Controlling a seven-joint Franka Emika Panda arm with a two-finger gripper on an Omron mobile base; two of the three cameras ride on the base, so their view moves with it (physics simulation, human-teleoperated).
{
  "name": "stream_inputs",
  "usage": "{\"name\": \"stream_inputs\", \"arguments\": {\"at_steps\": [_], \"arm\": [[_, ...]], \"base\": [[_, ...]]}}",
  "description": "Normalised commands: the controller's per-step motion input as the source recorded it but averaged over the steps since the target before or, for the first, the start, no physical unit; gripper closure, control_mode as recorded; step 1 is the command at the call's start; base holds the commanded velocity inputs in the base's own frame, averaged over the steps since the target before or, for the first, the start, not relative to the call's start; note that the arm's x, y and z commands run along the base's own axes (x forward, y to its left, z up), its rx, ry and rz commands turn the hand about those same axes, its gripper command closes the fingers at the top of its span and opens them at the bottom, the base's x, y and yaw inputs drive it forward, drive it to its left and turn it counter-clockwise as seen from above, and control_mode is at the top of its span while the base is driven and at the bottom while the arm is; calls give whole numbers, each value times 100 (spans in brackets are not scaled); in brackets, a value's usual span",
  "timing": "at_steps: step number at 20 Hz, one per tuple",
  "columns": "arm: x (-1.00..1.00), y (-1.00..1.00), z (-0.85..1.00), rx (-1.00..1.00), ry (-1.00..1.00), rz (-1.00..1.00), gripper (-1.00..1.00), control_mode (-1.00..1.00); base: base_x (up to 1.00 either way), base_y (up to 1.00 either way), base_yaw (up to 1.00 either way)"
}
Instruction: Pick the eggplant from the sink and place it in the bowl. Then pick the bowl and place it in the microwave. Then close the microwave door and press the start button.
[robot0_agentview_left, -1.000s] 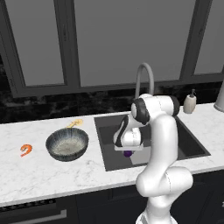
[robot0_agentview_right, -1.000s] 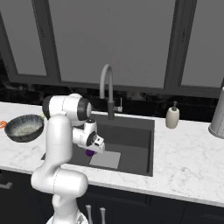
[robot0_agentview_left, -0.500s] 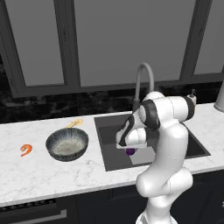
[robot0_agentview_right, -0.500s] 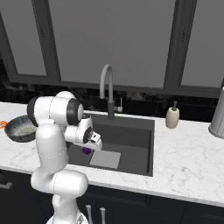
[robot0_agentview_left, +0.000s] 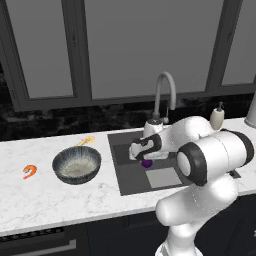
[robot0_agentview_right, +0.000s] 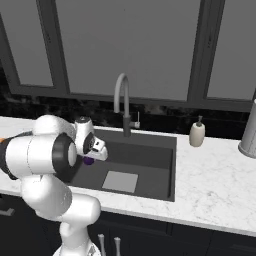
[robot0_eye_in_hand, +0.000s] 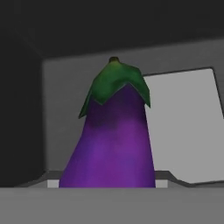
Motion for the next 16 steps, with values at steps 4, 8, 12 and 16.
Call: {"name": "stream_inputs", "arguments": {"at_steps": [4,8,12,16], "arm": [[-18,41,100,7,-15,7,100,-100],[-16,35,100,4,-16,10,100,-100],[-5,44,89,3,-1,6,100,-100],[-5,59,70,0,8,5,100,-100]], "base": [[0,0,0],[0,0,0],[0,0,0],[0,0,0]]}}
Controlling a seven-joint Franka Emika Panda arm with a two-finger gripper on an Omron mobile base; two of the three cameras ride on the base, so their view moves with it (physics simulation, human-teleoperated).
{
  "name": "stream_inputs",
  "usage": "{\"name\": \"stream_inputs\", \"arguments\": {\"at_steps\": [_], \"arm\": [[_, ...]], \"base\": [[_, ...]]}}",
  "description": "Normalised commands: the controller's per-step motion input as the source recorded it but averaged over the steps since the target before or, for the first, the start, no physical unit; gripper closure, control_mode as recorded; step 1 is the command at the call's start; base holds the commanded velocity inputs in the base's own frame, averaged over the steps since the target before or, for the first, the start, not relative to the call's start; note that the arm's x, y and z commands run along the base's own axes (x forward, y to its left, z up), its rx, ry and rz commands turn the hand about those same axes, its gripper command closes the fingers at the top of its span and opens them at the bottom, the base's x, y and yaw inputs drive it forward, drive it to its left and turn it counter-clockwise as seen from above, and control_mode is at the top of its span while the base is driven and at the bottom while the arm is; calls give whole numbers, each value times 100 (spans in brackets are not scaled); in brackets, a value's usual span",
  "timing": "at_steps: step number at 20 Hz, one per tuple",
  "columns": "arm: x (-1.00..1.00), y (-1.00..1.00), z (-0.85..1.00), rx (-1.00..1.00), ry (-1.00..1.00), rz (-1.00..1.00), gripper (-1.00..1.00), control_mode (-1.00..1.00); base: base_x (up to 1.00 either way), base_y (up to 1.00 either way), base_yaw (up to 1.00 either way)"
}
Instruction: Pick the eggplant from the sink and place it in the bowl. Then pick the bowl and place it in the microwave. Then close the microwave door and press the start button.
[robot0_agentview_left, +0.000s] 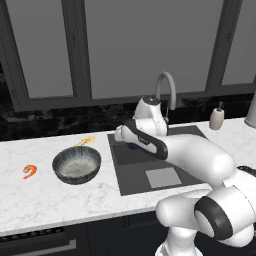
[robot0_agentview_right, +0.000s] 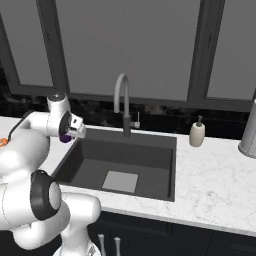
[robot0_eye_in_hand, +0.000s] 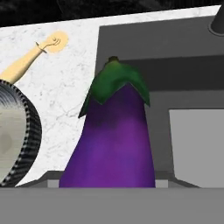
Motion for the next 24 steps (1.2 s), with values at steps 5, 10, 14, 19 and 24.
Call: {"name": "stream_inputs", "arguments": {"at_steps": [5,10,14,19,24], "arm": [[0,84,37,1,24,4,100,-100],[2,80,6,4,15,2,100,-100],[1,68,-24,9,0,0,100,-100],[0,77,-49,9,0,0,100,-100],[1,57,-34,2,0,0,100,-100]], "base": [[0,0,0],[0,0,0],[0,0,0],[0,0,0],[0,0,0]]}}
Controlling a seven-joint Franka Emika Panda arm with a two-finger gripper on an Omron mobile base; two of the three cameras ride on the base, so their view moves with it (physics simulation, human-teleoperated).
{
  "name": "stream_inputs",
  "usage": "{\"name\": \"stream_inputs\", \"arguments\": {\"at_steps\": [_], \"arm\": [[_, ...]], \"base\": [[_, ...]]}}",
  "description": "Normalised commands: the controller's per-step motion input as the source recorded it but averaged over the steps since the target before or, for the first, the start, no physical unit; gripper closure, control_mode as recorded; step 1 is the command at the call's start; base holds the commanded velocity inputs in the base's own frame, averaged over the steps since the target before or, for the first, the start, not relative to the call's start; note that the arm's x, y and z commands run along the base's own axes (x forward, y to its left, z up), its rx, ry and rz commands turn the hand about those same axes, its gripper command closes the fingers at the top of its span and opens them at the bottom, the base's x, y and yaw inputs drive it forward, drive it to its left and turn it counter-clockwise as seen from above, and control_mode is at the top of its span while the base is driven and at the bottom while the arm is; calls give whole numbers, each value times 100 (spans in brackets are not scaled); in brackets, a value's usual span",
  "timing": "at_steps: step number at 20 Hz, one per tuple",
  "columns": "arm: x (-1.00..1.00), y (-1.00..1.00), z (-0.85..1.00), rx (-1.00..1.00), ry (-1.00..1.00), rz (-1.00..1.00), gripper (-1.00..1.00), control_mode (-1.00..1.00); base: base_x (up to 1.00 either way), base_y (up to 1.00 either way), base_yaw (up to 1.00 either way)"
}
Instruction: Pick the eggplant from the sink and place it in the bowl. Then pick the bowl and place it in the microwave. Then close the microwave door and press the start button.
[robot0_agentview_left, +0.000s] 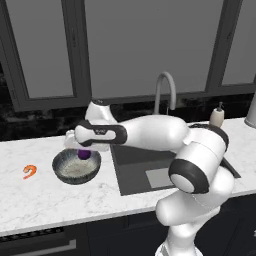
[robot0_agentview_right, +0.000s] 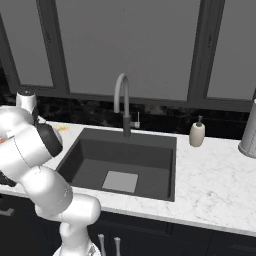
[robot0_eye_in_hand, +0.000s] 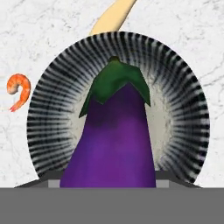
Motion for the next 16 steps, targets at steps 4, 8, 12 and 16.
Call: {"name": "stream_inputs", "arguments": {"at_steps": [4,8,12,16], "arm": [[5,49,-9,-13,0,-9,100,-100],[0,34,1,-16,1,-14,100,-100],[25,2,-2,-6,5,-6,100,-100],[31,-5,-4,0,7,0,100,-100]], "base": [[0,0,0],[0,0,0],[0,0,0],[0,0,0]]}}
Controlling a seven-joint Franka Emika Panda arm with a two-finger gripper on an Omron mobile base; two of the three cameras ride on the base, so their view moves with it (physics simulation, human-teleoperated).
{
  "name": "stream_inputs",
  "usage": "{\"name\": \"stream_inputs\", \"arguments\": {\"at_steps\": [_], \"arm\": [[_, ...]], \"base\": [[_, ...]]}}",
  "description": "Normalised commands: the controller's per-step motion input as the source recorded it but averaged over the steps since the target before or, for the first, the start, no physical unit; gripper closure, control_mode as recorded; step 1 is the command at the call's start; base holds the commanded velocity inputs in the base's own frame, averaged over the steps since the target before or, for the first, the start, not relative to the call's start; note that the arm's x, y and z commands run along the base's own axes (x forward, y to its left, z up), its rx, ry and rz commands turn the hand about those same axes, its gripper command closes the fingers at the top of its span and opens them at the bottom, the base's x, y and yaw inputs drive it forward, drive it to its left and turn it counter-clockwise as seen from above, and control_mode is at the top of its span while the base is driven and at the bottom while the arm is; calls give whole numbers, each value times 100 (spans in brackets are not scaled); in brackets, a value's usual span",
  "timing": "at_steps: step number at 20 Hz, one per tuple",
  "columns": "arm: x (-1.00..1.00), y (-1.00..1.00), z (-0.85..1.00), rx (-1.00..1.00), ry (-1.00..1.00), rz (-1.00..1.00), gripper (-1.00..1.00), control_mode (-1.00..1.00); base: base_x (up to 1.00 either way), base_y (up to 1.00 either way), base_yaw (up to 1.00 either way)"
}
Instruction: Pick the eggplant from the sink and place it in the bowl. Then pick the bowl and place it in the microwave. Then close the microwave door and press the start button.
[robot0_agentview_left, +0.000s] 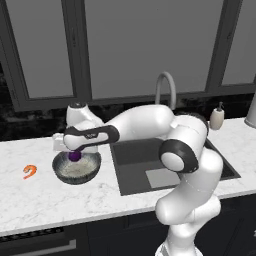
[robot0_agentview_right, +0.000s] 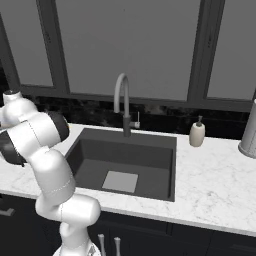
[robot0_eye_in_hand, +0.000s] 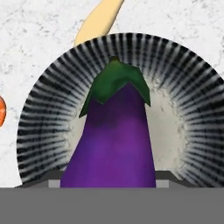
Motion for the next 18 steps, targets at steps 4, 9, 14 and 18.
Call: {"name": "stream_inputs", "arguments": {"at_steps": [4,9,14,18], "arm": [[15,0,-25,0,5,0,100,-100],[0,0,-34,-1,0,0,100,-100],[8,6,-35,-4,1,0,100,-100],[15,6,-20,-3,3,0,100,-100]], "base": [[0,0,0],[0,0,0],[0,0,0],[0,0,0]]}}
